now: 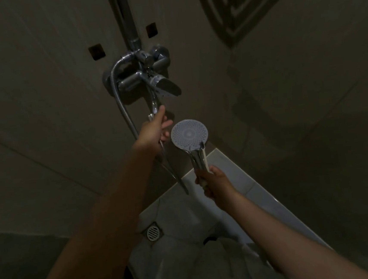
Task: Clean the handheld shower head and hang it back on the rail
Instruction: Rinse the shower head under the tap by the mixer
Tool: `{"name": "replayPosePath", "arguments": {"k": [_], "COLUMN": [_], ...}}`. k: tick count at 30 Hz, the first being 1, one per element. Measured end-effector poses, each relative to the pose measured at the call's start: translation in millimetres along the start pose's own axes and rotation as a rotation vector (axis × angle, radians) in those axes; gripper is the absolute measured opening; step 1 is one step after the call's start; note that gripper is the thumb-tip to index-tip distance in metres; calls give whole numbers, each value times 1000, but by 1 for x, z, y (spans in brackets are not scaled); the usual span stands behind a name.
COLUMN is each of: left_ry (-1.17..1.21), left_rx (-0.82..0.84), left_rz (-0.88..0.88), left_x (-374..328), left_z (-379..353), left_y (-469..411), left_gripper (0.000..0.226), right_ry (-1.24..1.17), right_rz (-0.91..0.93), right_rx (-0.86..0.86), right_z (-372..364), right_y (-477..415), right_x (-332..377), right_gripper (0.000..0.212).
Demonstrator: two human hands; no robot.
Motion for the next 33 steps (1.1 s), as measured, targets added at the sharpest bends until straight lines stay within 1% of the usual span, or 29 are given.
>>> {"name": "replayPosePath", "arguments": {"k": [2,6,10,15,18,20,23,26,28,33], "left_ry": [11,37,22,36,52,67,82,100,96,68], "left_rx": [-19,-50,-69,-90,-129,-140,-151,-145,-152,-156], "left_rz": [-34,-113,-143,-157,-142,-126,-121,-107,-108,-121], "left_x": [-20,-46,-55,-55,-55,-54,-55,-53,-52,-54], "left_z": [-4,-12,-20,-18,-16,-17,-17,-16,-16,-16], "left_y": [-7,-15,-17,-21,-21,-20,-20,-24,-26,-23], "left_gripper": [56,61,63,52,53,52,52,58,61,61], "right_ry": [7,-35,6,18,62,40,54,91,82,81], "right_rz": [-25,-86,-61,-15,-4,-22,-30,8,-4,-9], "right_rx": [14,71,80,75,80,74,95,116,101,105], "right_z": [-5,-14,-19,-24,-29,-30,-30,-30,-29,-27], "right_y": [-10,-24,-32,-43,-45,-48,-50,-49,-49,-50], "right_x": [-1,-4,0,3,4,3,1,2,2,3], "right_gripper": [13,22,29,33,26,21,19,28,34,41]}}
Point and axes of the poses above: each hand's wrist, its own y-axis away from the middle knuckle, its own z-axis out of the back of the hand, x = y × z, the point moved 9 cm from there along -y, towards the middle knuckle, and after that the axes turned 13 degrees about -x, right-handed, at the moved point
